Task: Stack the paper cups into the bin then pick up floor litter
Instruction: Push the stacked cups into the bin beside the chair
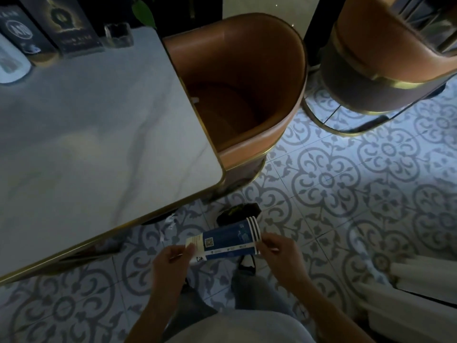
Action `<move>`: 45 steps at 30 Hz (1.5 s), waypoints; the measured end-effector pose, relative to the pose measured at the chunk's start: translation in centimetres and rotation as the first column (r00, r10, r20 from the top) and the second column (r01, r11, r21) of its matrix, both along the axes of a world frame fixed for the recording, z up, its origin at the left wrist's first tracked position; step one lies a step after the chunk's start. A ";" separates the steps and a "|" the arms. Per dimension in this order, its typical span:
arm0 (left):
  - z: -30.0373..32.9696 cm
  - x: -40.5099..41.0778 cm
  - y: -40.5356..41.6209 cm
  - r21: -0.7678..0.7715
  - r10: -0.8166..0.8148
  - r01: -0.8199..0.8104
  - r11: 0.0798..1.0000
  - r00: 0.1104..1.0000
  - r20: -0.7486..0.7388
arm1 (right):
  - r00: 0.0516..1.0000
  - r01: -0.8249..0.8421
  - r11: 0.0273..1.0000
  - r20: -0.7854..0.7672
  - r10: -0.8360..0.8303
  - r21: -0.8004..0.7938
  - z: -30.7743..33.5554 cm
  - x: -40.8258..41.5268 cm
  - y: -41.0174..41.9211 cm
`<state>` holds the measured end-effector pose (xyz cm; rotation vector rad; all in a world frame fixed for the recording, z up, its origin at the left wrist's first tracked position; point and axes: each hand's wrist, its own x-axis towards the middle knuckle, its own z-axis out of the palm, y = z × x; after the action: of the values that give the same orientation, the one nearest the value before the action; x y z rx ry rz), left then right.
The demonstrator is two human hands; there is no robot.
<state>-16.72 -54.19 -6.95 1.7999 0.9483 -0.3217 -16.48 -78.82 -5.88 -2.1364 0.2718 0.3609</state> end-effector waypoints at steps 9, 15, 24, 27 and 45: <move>-1.1 1.3 -6.3 0.045 -0.031 0.032 0.998 0.999 -0.036 | 0.999 -0.037 0.997 -0.031 0.035 -0.063 -2.1 2.0 -6.4; -2.5 2.0 -7.1 -0.012 -0.101 0.100 0.995 0.993 -0.059 | 0.998 -0.044 0.997 -0.044 0.041 -0.059 -2.7 3.1 -7.5; -9.0 4.2 -5.9 -0.257 -0.223 0.185 0.949 0.967 -0.127 | 0.988 -0.043 0.988 -0.153 0.020 -0.146 -7.9 5.3 -6.7; -11.9 5.0 -6.1 -0.329 -0.215 0.149 0.932 0.961 -0.175 | 0.981 -0.027 0.990 -0.196 -0.001 -0.139 -10.6 5.7 -6.5; -34.8 12.4 -8.0 -0.318 -0.285 0.182 0.930 0.905 -0.315 | 0.956 0.063 0.980 -0.271 -0.114 -0.191 -34.0 10.9 -6.7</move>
<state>-4.33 -62.17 -41.77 1.6181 0.8760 -0.9207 -5.60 -85.55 -39.93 -2.2386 0.5818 0.6080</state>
